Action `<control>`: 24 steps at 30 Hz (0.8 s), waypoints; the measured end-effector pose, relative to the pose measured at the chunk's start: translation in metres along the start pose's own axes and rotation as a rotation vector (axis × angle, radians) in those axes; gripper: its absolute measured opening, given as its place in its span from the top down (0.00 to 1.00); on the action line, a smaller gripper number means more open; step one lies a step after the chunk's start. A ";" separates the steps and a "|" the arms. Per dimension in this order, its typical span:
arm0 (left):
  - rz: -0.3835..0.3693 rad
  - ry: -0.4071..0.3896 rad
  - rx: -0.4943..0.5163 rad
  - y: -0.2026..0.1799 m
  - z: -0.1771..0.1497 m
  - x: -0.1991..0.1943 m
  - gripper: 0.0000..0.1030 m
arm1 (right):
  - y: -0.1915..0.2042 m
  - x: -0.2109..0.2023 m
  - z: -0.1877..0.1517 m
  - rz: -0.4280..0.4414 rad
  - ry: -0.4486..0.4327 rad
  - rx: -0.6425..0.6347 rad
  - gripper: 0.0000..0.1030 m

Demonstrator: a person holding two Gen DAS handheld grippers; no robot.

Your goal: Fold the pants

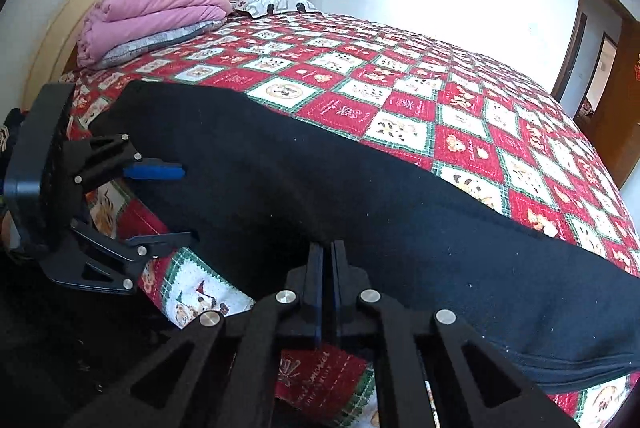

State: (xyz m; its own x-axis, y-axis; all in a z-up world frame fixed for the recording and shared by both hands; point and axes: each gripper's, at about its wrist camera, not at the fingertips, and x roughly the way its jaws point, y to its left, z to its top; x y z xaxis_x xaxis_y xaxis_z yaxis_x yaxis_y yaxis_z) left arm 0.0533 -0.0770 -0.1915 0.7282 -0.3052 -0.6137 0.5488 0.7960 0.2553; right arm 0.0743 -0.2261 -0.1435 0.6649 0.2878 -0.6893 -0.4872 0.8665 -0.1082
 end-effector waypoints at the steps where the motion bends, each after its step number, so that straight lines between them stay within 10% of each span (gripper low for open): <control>1: -0.003 -0.004 -0.006 0.001 0.001 -0.001 0.38 | -0.001 -0.001 0.000 0.005 -0.002 0.004 0.97; 9: 0.026 0.002 0.031 -0.008 0.005 0.006 0.40 | -0.003 -0.002 -0.001 0.010 -0.010 0.004 0.97; 14: 0.032 0.034 -0.017 0.007 0.004 0.007 0.89 | -0.004 -0.004 -0.003 0.007 -0.014 0.000 0.97; 24: -0.058 0.027 -0.029 0.015 0.002 -0.012 0.93 | 0.010 -0.003 -0.011 -0.051 0.003 -0.078 0.97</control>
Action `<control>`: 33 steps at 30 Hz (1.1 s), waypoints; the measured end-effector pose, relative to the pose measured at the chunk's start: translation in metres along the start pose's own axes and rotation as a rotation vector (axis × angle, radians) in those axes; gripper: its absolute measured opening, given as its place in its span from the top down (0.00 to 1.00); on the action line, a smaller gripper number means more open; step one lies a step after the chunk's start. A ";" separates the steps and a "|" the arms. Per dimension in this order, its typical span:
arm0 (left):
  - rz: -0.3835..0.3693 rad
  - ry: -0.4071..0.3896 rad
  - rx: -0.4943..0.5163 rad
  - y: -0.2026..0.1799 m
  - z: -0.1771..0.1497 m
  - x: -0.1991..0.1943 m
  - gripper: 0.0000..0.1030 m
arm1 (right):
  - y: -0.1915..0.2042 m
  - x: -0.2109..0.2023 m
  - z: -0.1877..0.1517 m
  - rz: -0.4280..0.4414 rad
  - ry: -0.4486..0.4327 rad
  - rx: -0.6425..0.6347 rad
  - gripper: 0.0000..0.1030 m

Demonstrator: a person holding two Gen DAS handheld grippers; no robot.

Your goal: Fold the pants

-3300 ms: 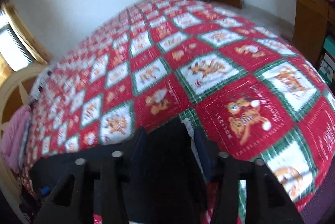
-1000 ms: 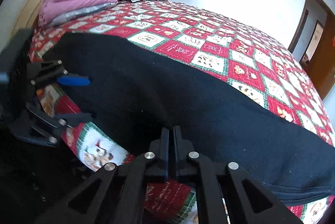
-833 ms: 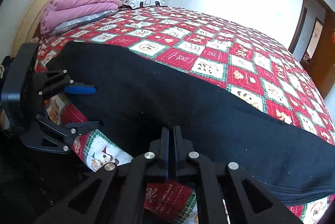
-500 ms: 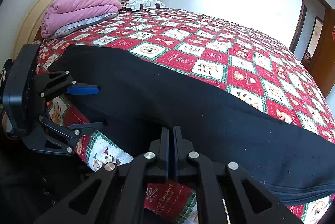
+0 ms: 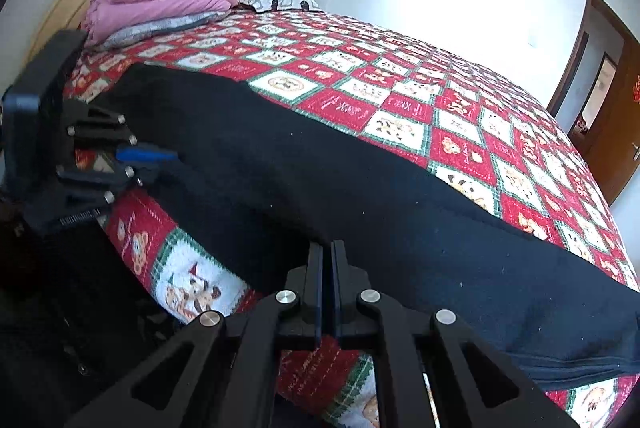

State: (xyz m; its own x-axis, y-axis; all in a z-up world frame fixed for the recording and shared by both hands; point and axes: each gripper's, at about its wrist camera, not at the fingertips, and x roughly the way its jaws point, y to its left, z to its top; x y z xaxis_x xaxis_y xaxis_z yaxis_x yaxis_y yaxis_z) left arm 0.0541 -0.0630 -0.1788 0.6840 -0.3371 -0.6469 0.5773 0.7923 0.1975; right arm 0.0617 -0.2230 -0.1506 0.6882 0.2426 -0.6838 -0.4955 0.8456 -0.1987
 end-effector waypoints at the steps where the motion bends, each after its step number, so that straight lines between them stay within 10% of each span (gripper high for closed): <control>1: 0.002 0.002 0.008 -0.001 -0.001 0.000 0.93 | 0.002 0.000 -0.001 -0.005 0.003 -0.009 0.97; 16: -0.026 -0.020 0.018 -0.001 -0.018 0.004 0.85 | 0.002 0.018 -0.019 0.012 0.133 -0.025 0.96; 23: -0.066 -0.069 0.006 0.002 -0.017 -0.007 0.67 | -0.072 -0.021 -0.018 -0.204 0.063 0.134 0.96; 33: -0.132 -0.048 0.025 0.001 -0.021 -0.006 0.68 | -0.104 -0.008 -0.061 -0.282 0.309 0.167 0.96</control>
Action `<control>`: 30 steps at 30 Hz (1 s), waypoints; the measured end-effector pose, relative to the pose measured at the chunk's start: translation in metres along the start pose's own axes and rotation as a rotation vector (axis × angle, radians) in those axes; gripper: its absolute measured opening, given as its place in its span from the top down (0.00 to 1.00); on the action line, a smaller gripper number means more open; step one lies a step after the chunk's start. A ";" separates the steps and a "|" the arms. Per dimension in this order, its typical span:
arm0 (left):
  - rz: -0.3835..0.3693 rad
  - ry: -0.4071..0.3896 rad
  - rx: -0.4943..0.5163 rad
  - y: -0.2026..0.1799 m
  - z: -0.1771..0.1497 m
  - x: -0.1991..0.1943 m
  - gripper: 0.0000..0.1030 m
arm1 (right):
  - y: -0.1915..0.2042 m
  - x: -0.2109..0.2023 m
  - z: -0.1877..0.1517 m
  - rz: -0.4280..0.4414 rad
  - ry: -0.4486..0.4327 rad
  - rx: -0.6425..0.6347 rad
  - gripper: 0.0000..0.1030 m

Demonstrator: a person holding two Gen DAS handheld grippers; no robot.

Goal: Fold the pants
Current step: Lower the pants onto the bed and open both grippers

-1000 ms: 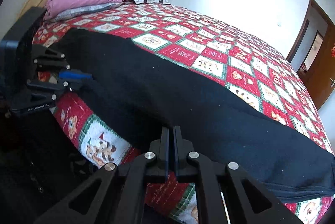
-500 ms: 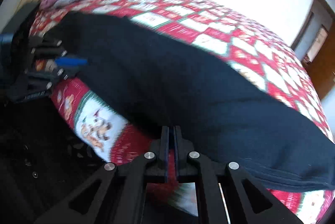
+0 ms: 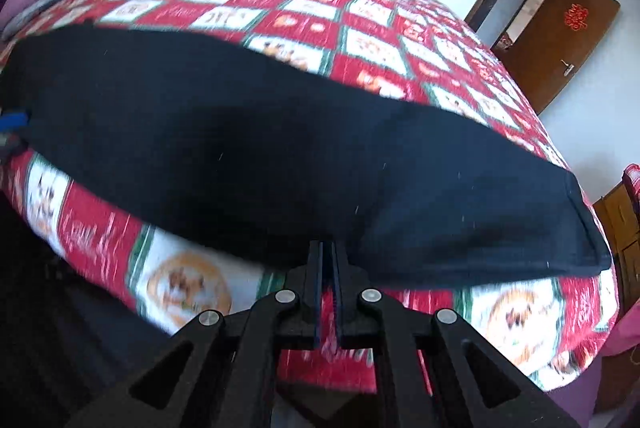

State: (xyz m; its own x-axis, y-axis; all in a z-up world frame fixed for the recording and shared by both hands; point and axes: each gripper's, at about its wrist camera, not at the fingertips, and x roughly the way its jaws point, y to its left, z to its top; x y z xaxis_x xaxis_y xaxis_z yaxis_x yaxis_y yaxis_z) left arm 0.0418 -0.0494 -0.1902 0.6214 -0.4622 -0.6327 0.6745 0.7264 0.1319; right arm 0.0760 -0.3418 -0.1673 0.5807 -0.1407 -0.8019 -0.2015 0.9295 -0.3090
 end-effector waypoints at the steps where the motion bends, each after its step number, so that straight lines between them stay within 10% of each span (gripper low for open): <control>1: -0.004 -0.012 -0.003 0.001 0.001 -0.003 0.68 | -0.001 -0.004 -0.002 0.002 -0.009 0.003 0.96; 8: 0.012 -0.103 -0.057 0.016 0.007 -0.019 0.45 | -0.026 -0.033 0.005 -0.003 -0.202 0.142 0.95; 14: 0.064 -0.061 -0.176 0.043 -0.005 -0.008 0.45 | -0.043 0.004 -0.001 -0.006 -0.071 0.207 0.83; 23: 0.322 -0.028 -0.429 0.112 -0.024 -0.021 0.30 | -0.044 -0.012 0.003 0.000 -0.105 0.233 0.69; 30: 0.366 0.029 -0.476 0.118 -0.036 -0.012 0.28 | 0.000 -0.009 0.029 0.093 -0.143 0.196 0.56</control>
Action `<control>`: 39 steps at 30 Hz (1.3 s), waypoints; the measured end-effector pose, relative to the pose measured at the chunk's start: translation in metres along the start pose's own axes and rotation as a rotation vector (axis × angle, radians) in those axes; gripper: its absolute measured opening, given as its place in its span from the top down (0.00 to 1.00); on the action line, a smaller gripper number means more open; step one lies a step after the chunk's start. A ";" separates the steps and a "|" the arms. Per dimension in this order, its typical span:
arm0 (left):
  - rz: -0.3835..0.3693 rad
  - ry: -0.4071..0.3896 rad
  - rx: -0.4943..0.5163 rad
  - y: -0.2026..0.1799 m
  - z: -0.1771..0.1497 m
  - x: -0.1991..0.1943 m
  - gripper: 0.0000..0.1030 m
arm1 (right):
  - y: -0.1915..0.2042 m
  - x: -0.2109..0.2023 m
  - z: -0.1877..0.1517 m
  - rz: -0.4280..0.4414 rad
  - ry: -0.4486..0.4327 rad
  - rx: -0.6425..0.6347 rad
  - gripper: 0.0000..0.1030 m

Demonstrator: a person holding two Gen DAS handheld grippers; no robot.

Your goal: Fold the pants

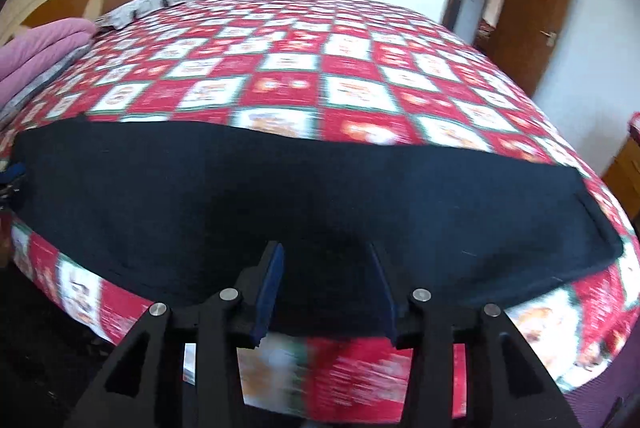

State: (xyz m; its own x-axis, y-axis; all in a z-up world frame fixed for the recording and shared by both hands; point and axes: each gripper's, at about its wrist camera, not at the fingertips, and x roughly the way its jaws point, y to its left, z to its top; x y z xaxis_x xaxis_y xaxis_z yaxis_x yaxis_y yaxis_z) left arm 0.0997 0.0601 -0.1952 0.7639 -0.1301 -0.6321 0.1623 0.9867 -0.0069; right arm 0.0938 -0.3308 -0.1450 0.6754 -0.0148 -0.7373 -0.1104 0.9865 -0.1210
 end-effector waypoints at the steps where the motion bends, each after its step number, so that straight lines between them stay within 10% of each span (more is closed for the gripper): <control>1: 0.006 0.003 0.005 0.000 -0.001 0.000 0.27 | 0.011 0.001 0.003 0.014 -0.005 -0.018 0.56; 13: 0.007 0.019 0.001 0.003 -0.002 0.002 0.14 | 0.126 0.036 0.006 0.084 0.015 -0.249 0.56; 28: 0.052 0.029 0.014 0.012 0.002 -0.003 0.12 | 0.127 0.034 -0.012 0.061 0.064 -0.299 0.56; 39: 0.202 0.016 -0.208 0.091 -0.004 0.000 0.03 | 0.092 0.010 -0.005 0.098 0.021 -0.148 0.56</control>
State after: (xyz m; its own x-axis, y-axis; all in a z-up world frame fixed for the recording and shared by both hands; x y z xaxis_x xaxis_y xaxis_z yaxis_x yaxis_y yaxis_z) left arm 0.1123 0.1505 -0.1992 0.7576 0.0706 -0.6489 -0.1244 0.9915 -0.0374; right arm 0.0868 -0.2408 -0.1672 0.6410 0.0751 -0.7638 -0.2823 0.9485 -0.1436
